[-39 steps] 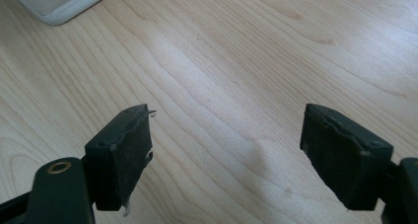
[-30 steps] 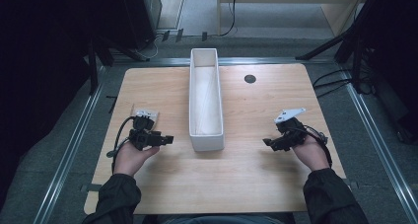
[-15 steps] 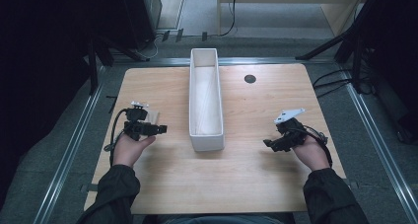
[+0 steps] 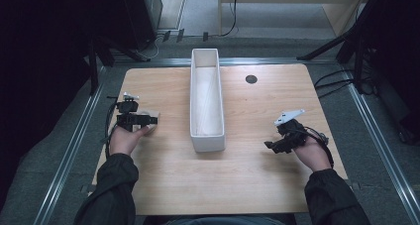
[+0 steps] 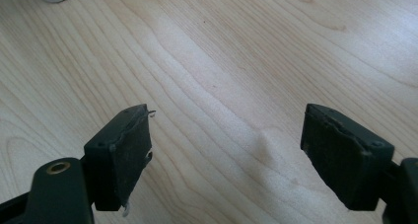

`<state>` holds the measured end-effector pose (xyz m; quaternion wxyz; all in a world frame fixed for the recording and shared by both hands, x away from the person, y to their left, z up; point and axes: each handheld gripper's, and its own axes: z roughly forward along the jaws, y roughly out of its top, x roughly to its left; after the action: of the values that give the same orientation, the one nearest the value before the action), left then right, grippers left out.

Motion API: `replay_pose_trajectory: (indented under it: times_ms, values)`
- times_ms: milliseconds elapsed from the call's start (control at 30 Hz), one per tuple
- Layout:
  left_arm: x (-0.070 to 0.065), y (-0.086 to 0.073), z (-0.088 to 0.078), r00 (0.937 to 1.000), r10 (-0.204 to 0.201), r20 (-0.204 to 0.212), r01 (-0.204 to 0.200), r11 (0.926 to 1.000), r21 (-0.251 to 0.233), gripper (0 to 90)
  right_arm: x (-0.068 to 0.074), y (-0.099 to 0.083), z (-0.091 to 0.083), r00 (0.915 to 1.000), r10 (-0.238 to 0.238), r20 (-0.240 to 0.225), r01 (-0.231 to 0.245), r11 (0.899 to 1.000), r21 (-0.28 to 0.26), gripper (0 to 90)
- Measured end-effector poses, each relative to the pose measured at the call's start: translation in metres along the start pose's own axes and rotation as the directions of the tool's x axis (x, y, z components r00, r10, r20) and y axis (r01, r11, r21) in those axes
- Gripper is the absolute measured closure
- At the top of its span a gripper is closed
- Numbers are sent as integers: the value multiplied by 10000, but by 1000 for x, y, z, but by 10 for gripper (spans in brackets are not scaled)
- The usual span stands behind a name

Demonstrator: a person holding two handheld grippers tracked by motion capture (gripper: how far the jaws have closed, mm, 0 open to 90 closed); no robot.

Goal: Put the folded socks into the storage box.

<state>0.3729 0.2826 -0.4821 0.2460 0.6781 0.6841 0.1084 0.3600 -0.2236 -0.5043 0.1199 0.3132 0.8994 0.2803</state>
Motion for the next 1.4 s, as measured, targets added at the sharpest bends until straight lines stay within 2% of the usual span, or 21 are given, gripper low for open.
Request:
replay_pose_trajectory:
  times_ms: [167, 300, 467, 733, 833, 967, 1033, 1200, 1300, 1367, 1400]
  values:
    - [7, 9, 11, 9990, -285, -353, 306, 9977, 600, 228, 1, 0, 3, 9998, -174, -52, 176, 9995, 267, 194]
    - [7, 18, 14, 9982, -140, -581, 199, 9945, 1030, 220, 1, 0, 4, 9999, -139, -31, 139, 9996, 263, 194]
    - [10, 30, 22, 9970, -184, -747, 310, 9846, 1718, 218, 1, -1, 4, 9999, -152, -54, 154, 9994, 309, 194]
    - [12, 31, 41, 9948, -230, -991, 460, 9705, 2368, 216, 1, -1, 4, 9999, -131, -37, 132, 9993, 341, 194]
    - [11, 31, 44, 9940, -173, -1083, 429, 9700, 2393, 219, 1, -1, 4, 9998, -181, -36, 182, 9992, 349, 194]
    - [12, 29, 45, 9915, -87, -1297, 396, 9706, 2375, 282, 1, -1, 4, 9999, -159, -24, 160, 9992, 378, 194]
    - [13, 28, 44, 9907, 87, -1355, 246, 9700, 2419, 327, 1, -1, 4, 9998, -192, -32, 194, 9991, 373, 194]
    - [14, 27, 44, 9892, 118, -1462, 244, 9695, 2438, 425, 1, 0, 4, 9997, -231, -32, 232, 9990, 390, 194]
    - [16, 28, 42, 9911, -2, -1331, 347, 9659, 2565, 536, 1, -1, 5, 9996, -273, -13, 273, 9988, 401, 194]
    - [17, 29, 42, 9899, -333, -1376, 681, 9640, 2571, 539, 1, -1, 5, 9996, -264, -29, 265, 9988, 411, 194]
    - [17, 29, 42, 9891, -336, -1434, 702, 9633, 2590, 545, 1, -1, 5, 9996, -275, -23, 275, 9988, 416, 194]
